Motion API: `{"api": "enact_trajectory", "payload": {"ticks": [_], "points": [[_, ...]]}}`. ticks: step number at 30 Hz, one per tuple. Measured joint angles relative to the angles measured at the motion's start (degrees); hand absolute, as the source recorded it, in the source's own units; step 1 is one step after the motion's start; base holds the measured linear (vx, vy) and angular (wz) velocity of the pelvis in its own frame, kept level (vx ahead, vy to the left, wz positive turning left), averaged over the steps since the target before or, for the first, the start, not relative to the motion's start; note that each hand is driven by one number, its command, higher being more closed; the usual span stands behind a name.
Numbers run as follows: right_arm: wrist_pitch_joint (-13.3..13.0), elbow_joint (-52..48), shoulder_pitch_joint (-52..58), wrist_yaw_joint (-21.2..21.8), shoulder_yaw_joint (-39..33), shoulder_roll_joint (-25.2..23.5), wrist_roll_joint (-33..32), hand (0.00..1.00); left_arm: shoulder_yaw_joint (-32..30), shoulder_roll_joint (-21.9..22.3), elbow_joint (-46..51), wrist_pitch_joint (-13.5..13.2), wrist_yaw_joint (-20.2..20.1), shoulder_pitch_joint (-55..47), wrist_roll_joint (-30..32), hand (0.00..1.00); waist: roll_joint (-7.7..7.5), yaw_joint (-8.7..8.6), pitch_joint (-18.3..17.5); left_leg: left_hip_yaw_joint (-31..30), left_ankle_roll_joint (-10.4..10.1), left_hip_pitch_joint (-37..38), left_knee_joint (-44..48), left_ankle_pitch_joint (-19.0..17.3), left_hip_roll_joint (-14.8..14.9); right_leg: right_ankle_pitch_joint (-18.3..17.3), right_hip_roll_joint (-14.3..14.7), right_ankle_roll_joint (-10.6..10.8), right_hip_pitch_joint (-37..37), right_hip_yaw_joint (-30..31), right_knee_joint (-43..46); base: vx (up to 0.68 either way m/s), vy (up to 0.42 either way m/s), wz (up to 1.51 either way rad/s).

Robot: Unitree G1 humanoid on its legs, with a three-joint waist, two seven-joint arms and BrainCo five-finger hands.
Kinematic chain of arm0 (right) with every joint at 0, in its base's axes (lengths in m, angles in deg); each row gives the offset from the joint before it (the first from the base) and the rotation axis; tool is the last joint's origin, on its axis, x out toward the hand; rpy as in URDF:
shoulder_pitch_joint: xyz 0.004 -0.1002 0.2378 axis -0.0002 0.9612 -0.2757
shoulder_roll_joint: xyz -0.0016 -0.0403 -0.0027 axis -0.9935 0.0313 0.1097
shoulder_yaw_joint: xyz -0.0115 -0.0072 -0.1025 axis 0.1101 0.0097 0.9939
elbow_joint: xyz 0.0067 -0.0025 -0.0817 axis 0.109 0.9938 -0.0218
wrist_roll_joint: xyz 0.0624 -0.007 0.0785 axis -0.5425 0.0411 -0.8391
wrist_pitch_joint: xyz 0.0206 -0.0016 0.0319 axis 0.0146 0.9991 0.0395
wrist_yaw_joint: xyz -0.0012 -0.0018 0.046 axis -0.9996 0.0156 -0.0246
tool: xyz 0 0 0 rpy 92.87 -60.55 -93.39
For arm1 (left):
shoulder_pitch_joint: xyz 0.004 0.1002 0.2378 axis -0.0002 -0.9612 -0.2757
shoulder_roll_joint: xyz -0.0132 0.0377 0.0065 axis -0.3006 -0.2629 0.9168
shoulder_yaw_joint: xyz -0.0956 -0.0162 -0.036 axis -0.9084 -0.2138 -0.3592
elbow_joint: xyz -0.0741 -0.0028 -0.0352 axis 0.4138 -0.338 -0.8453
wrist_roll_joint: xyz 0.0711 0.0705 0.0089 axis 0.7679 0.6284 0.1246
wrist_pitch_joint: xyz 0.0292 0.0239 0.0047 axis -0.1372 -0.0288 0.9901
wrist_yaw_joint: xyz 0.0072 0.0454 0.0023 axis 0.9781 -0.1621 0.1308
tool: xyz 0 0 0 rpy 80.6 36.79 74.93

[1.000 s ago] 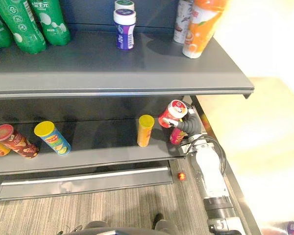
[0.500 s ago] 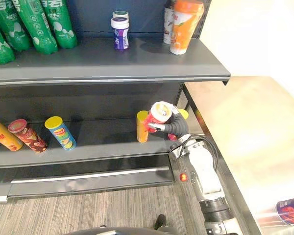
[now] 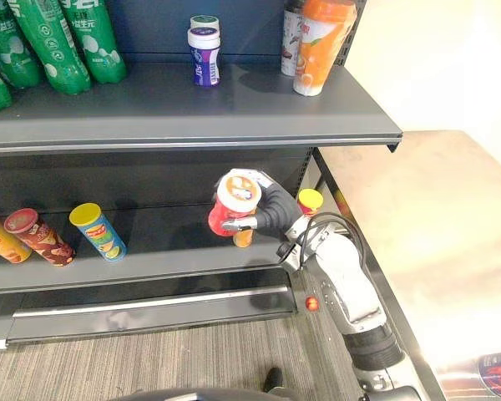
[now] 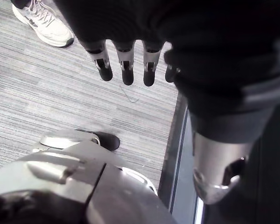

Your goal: Put the gum and the chips on the shelf.

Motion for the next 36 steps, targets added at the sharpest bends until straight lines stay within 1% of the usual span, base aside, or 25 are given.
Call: {"api": "enact_trajectory", "payload": {"ticks": [1,2,5,6,9,13,15,18,19,23,28,30,33,36], "points": [[0.45,-0.49,-0.36,0.22,0.02,0.12,-0.31,1.0,0.11,-0.07,-0.01,0.0,0.01,0.02,0.01,0.0,-0.09,0.0,0.0,-0.01,0.0,0.0,0.02,0.0,0.02,0.0,0.01,0.0,0.03,0.0,0.0,0.0,0.0,0.0],[1.43,-1.36,-1.44,0.28,0.18,0.77,-1.25,1.0,0.27,-0.23,-0.15,0.01,0.03,0.12,0.01,0.0,-0.27,-0.02,-0.02,0.0,0.0,0.02,0.13,0.0,0.06,0.0,0.03,0.0,0.08,0.03,0.0,0.0,0.0,0.0],[2.62,-2.41,-3.1,0.09,0.25,1.24,-2.57,1.0,0.35,-0.4,-0.43,0.03,0.36,0.31,0.01,0.0,-0.48,-0.05,-0.12,0.09,0.0,0.01,0.35,0.0,0.23,0.0,0.12,0.0,0.09,0.14,-0.01,-0.01,-0.002,-0.01],[3.5,-2.78,-4.19,-0.16,0.51,1.27,-3.11,1.0,0.35,-0.41,-0.44,0.06,0.56,0.36,0.01,0.0,-0.49,-0.06,-0.12,0.16,0.0,0.01,0.39,0.0,0.28,0.0,0.11,0.0,0.05,0.15,-0.01,-0.03,-0.005,-0.04],[4.85,-2.91,-6.91,-1.81,1.87,2.12,-4.29,1.0,0.34,-0.42,-0.47,0.27,0.6,0.73,0.06,0.0,-0.49,-0.04,-0.12,0.26,0.0,0.01,0.39,0.01,0.36,0.0,0.11,0.0,-0.03,0.16,-0.01,-0.01,-0.001,-0.01],[6.69,-2.99,-9.81,-2.71,2.28,2.21,-4.73,1.0,0.34,-0.44,-0.51,0.44,0.66,0.95,0.29,0.0,-0.54,0.02,-0.15,0.42,0.01,0.01,0.4,0.04,0.41,0.01,0.13,0.0,-0.14,0.27,-0.01,0.0,0.001,-0.01],[8.53,-3.02,-11.83,-4.52,2.47,2.25,-5.15,1.0,0.33,-0.48,-0.5,0.55,0.76,1.18,1.71,0.0,-0.63,0.07,-0.21,0.78,0.0,0.02,0.38,0.05,0.41,0.12,0.17,-0.12,-0.35,0.3,-0.01,0.01,0.006,-0.07],[9.67,-2.94,-14.19,-6.69,2.58,2.26,-5.5,1.0,0.33,-0.56,-0.52,0.6,0.78,1.28,2.26,0.0,-0.76,0.12,-0.29,1.29,-0.01,0.03,0.38,0.09,0.39,0.19,0.19,-0.07,-0.61,0.73,-0.01,0.01,0.005,-0.08],[10.23,-2.56,-15.59,-7.83,2.58,2.36,-6.61,1.0,0.34,-0.59,-0.54,0.62,0.79,1.39,2.28,0.0,-0.79,0.1,-0.31,1.3,-0.01,0.06,0.36,0.09,0.39,0.63,0.2,-0.23,-0.61,0.77,-0.02,0.0,0.0,0.0],[10.75,0.05,-20.62,-11.1,2.58,2.78,-7.19,1.0,0.42,-0.61,-0.56,0.73,1.05,2.09,2.34,0.0,-0.9,0.25,-0.37,1.29,0.01,0.09,0.34,0.1,0.31,0.64,0.24,-0.23,-0.56,0.74,-0.02,0.0,0.0,0.0],[10.92,4.65,-25.01,-13.81,2.52,2.79,-6.08,1.0,0.68,-0.64,-0.53,1.01,1.97,2.43,2.37,0.0,-1.03,0.75,-0.46,0.79,0.08,0.11,0.39,0.22,0.32,0.64,0.22,-0.23,-0.14,0.14,-0.03,0.0,0.0,0.05],[11.62,7.44,-27.19,-15.7,2.5,2.79,-5.31,1.0,0.85,-0.65,-0.52,1.26,3.12,2.61,2.82,0.0,-1.14,0.98,-0.53,0.25,0.1,0.08,0.37,0.37,0.3,0.64,0.17,-0.22,0.12,-0.23,-0.04,0.0,0.0,0.1],[12.87,10.94,-29.33,-17.76,2.5,2.79,-4.62,1.0,0.81,-0.69,-0.39,1.3,3.48,2.68,4.43,0.0,-1.46,1.5,-0.74,-0.17,0.04,0.02,-0.08,0.82,0.32,0.63,0.17,-0.23,0.13,-0.65,-0.04,-0.01,-0.002,0.07],[13.29,14.96,-31.05,-19.55,2.5,2.79,-4.61,1.0,0.74,-0.75,-0.38,1.43,3.48,2.66,4.54,0.0,-1.68,1.97,-0.88,-0.47,0.05,-0.06,-0.2,1.02,0.31,0.63,0.13,-0.23,0.2,-0.97,-0.04,0.0,0.001,0.06]]}}
